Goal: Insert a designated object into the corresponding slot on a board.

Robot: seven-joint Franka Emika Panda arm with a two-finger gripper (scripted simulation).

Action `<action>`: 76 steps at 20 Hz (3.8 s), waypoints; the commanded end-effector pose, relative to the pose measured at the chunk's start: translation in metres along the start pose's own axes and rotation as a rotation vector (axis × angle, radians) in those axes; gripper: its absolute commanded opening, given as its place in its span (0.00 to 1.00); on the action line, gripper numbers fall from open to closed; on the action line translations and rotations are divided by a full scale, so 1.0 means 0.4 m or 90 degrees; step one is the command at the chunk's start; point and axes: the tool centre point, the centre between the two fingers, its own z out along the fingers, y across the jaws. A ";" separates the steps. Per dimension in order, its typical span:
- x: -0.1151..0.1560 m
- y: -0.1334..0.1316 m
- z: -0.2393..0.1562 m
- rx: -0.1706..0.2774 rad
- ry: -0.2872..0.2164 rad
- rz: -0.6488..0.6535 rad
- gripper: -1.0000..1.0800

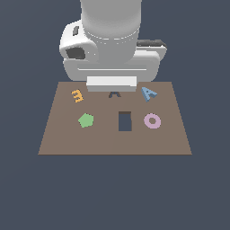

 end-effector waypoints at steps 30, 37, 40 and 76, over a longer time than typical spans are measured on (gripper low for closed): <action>-0.146 -0.332 0.250 -0.005 0.038 -0.380 0.96; -0.151 -0.336 0.259 -0.005 0.038 -0.386 0.96; -0.150 -0.337 0.277 -0.006 0.038 -0.387 0.96; -0.148 -0.148 0.291 0.000 0.039 -0.179 0.00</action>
